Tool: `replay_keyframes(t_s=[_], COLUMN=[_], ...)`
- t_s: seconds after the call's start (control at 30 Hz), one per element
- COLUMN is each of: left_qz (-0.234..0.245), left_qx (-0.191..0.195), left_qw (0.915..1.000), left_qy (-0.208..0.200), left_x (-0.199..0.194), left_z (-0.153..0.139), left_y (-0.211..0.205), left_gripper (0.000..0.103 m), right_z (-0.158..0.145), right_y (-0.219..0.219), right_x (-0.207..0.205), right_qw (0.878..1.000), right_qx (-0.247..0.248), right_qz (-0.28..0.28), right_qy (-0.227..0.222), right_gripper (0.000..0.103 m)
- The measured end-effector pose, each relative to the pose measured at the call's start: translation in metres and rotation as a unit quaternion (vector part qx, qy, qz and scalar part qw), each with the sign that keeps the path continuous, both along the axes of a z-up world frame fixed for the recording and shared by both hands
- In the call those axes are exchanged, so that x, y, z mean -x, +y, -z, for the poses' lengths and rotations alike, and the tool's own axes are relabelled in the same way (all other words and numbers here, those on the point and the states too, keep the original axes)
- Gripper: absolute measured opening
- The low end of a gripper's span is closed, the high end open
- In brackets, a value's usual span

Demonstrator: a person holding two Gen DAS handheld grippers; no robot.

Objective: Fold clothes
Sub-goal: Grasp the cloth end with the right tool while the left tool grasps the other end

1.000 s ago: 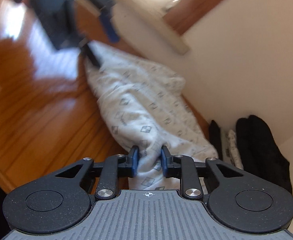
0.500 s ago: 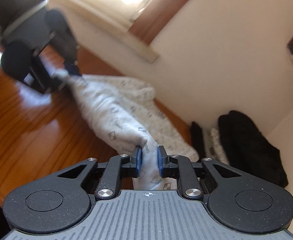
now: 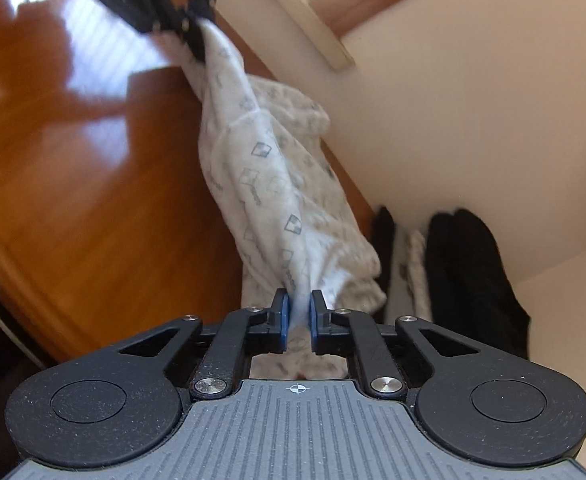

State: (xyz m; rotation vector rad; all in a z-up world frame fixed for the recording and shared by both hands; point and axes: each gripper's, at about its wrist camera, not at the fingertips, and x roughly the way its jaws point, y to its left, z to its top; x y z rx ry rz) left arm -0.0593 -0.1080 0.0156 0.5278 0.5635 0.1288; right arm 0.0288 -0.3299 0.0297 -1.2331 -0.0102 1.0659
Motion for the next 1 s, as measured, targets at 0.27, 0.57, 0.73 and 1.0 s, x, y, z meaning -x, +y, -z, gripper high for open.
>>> replay_keyframes(t_s=[0.27,0.57,0.73,1.0], left_qz=[0.005,0.031,0.013,0.001], left_qx=[0.006,-0.014,0.012,0.012], left_qw=[0.9999,0.9991,0.9993,0.9996], left_qy=[0.006,0.025,0.031,0.025], left_x=[0.000,-0.002,-0.005,-0.004], left_z=[0.003,0.017,0.016,0.014], left_y=[0.001,-0.014,-0.003,0.000], left_gripper=[0.011,0.032,0.011,0.010], right_z=[-0.017,-0.022,-0.020,-0.045], right_y=[-0.033,-0.016,-0.020,-0.042], right_x=[-0.036,-0.074,-0.076,-0.076], right_qw=[0.989,0.880,0.873,0.897], right_qx=[-0.077,-0.208,-0.211,-0.240], right_qz=[0.079,0.125,0.131,0.137], right_qy=[0.095,0.408,0.421,0.346], right_gripper=[0.001,0.029,0.009,0.007])
